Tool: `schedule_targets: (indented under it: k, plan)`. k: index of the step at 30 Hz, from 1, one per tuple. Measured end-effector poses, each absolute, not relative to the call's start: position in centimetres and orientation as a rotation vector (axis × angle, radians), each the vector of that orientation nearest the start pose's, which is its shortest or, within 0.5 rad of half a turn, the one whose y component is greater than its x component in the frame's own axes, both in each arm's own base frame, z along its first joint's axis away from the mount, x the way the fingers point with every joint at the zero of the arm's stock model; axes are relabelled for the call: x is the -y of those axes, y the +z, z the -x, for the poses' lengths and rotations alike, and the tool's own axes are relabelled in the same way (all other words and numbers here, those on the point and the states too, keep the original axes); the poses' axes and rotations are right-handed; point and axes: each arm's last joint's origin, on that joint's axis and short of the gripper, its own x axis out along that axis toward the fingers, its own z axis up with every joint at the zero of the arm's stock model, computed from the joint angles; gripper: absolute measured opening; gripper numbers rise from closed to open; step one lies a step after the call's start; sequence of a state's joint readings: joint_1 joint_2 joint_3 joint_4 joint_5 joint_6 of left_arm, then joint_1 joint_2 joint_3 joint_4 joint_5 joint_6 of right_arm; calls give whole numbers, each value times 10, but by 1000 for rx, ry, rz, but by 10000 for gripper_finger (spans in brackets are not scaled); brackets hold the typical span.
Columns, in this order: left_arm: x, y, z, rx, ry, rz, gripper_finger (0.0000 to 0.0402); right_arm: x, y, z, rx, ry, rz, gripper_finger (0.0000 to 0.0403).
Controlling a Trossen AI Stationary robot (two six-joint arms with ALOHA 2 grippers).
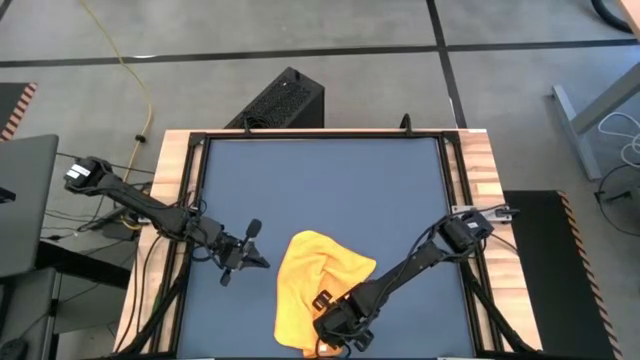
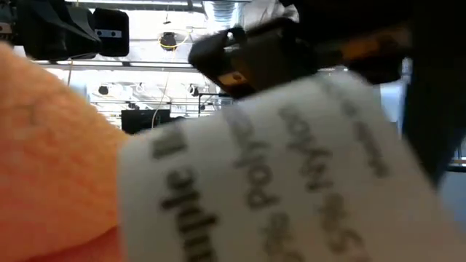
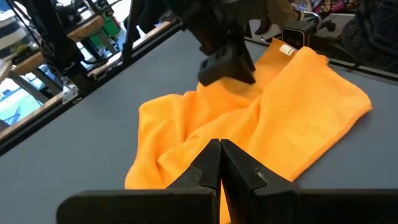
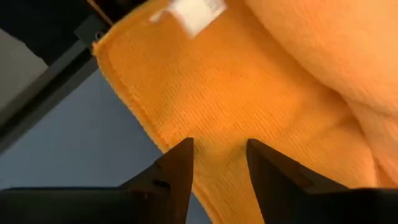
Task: Roll towel
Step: Fold the yellow microfiber cloth
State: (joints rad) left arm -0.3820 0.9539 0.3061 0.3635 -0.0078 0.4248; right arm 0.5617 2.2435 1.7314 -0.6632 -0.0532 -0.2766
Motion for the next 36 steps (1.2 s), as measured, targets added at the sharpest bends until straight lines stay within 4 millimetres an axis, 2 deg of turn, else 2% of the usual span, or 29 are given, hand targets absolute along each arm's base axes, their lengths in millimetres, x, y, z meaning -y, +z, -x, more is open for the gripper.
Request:
schedule_targets:
  k: [3, 8, 11, 16, 20, 23, 29, 36]
  plan:
    - [71, 191, -178, -203, -427, -473, 0, -243, 155, -392, -1122, 666, 496, 136]
    - [71, 191, -178, -204, -427, -476, 0, -225, 167, -387, -1239, 621, 418, 21]
    - [71, 191, -178, -205, -424, -478, 0, -208, 186, -384, -1273, 552, 390, 18]
    - [71, 191, -178, -204, -424, -479, 0, -165, 237, -379, -1245, 400, 381, 10]
    - [71, 191, -178, -205, -424, -479, 0, -123, 273, -374, -1204, 277, 348, 8]
    - [71, 191, -178, -204, -424, -480, 0, -88, 286, -373, -1218, 176, 314, 9]
    - [70, 191, -178, -214, -381, -485, 0, -16, 278, -374, -1345, 25, 211, 10]
    - [67, 191, -180, -234, -293, -431, 0, 55, 224, -356, -1433, -45, -25, 10]
